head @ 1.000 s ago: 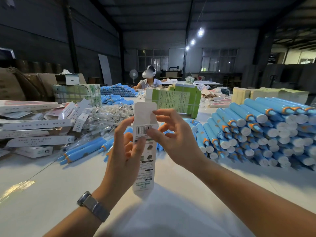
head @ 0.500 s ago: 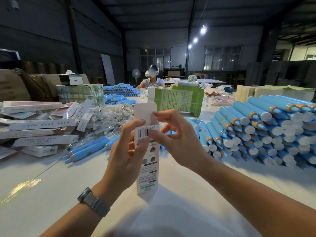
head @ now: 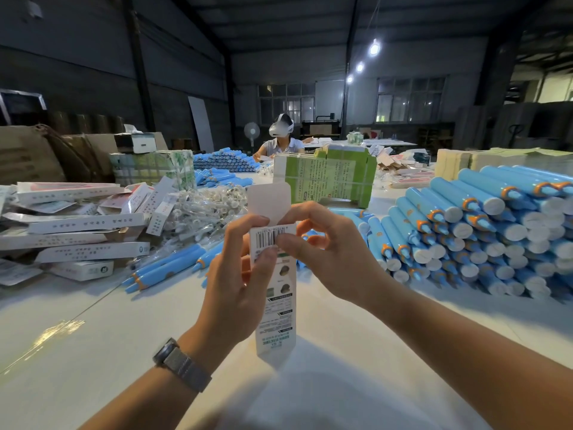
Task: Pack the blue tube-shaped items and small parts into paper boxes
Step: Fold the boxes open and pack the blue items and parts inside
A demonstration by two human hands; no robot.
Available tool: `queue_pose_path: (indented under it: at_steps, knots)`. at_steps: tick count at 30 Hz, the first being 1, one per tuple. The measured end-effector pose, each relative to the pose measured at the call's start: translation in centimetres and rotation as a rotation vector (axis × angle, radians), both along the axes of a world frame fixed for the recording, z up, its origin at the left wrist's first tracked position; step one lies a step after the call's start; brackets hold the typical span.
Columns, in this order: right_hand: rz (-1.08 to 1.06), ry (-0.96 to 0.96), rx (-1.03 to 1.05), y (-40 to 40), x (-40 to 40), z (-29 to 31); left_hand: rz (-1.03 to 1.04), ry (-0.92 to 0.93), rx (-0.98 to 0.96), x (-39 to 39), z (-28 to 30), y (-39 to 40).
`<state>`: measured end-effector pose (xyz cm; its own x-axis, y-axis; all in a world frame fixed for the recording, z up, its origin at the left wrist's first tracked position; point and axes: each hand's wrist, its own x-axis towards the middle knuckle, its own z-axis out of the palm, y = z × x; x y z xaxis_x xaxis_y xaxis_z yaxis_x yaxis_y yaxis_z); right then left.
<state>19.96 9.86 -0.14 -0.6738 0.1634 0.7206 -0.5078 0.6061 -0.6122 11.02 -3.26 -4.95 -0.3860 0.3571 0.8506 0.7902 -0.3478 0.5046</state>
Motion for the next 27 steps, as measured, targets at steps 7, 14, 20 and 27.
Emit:
queue_pose_path:
  at_steps: [7,14,20,27]
  knots:
    - [0.012,0.093,-0.019,0.04,0.12,0.02,0.053,-0.088,0.059,0.44,0.57,-0.08]
    - [-0.087,0.148,0.079,0.07,0.44,0.12,0.085,-0.039,0.093,0.45,0.79,-0.06]
    - [-0.101,0.168,0.256,0.25,0.38,-0.01,0.063,-0.088,0.061,0.38,0.9,-0.17]
    - [0.008,0.038,0.086,0.32,0.72,0.9,0.114,-0.001,0.074,0.1,0.63,0.24]
